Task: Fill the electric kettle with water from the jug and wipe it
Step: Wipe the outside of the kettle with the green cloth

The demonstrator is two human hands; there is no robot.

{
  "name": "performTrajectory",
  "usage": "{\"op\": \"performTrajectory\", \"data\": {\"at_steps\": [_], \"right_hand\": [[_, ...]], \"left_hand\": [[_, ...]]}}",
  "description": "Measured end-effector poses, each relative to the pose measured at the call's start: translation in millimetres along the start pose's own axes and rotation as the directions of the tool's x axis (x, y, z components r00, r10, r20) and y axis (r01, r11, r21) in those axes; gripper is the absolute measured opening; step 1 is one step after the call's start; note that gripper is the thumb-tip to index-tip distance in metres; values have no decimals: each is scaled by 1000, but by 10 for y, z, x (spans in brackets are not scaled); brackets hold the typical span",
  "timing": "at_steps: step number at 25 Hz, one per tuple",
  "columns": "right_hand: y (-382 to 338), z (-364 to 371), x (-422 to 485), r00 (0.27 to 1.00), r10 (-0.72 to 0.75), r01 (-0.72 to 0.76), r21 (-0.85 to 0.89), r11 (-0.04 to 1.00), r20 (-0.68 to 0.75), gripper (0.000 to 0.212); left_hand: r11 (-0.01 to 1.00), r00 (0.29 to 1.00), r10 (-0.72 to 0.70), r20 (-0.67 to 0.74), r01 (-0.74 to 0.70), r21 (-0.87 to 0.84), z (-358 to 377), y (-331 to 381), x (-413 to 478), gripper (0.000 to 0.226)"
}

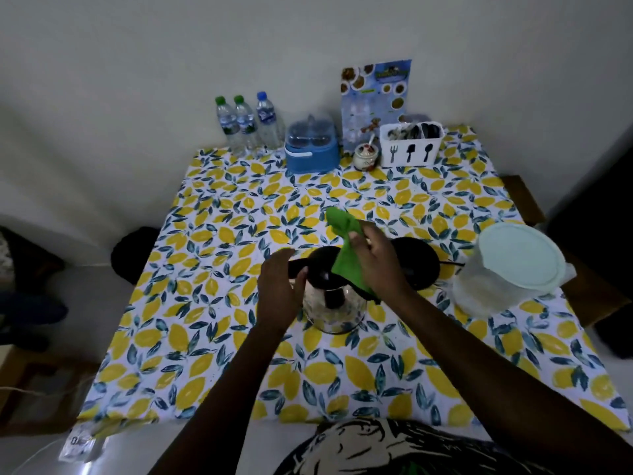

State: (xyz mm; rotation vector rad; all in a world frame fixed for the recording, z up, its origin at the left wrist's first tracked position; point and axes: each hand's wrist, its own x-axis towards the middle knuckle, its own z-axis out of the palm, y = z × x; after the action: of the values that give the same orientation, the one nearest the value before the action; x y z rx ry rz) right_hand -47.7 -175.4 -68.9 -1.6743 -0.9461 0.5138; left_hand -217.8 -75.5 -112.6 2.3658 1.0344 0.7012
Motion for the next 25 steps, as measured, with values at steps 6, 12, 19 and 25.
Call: {"op": "performTrajectory", "data": {"at_steps": [6,12,19,25], "right_hand": [[260,760,-51,987,-65,157,-766,623,149,41],[84,600,646,830,362,-27,-618,785,424,38],[613,124,516,586,705,-775,22,632,399,37],[800,641,-357,773,618,-400,867,297,145,30]], "left_hand": [[970,950,-97,295,157,-186,-169,-170,161,28],[964,943,-71,326,149,-220,-159,-206,223,29],[974,936,23,351,58,-217,-95,-316,275,33],[971,922,40,385,56,-234,-136,-301,287,29]]}}
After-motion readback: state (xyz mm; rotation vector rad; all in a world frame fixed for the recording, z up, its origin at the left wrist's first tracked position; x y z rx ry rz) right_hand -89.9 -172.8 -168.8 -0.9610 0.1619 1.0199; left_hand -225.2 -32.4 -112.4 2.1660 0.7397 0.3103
